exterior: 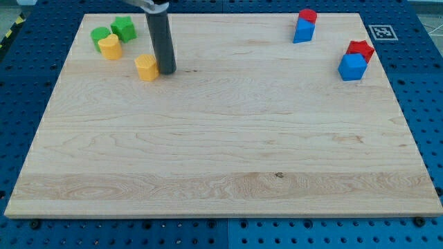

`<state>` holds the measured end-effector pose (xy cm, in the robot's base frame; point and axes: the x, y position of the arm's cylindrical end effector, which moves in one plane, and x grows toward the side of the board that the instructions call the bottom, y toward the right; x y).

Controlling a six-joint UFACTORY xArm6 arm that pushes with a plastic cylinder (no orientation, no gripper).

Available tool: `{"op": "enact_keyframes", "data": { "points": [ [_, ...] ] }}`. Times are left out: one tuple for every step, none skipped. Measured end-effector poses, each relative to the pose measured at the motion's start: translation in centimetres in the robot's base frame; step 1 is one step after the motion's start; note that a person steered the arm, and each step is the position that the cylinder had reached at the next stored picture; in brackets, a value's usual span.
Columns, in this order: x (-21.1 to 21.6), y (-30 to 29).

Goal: Push the yellow hexagon closer to yellow heart

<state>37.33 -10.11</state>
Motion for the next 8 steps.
{"op": "enact_keyframes", "data": {
  "points": [
    [1.1,0.0],
    [1.1,0.0],
    [1.0,-0.7],
    [0.8,-1.7],
    [0.1,-2.5],
    [-1.4,-3.0],
    [-3.3,-3.7],
    [-4.3,-4.7]
  ]
}}
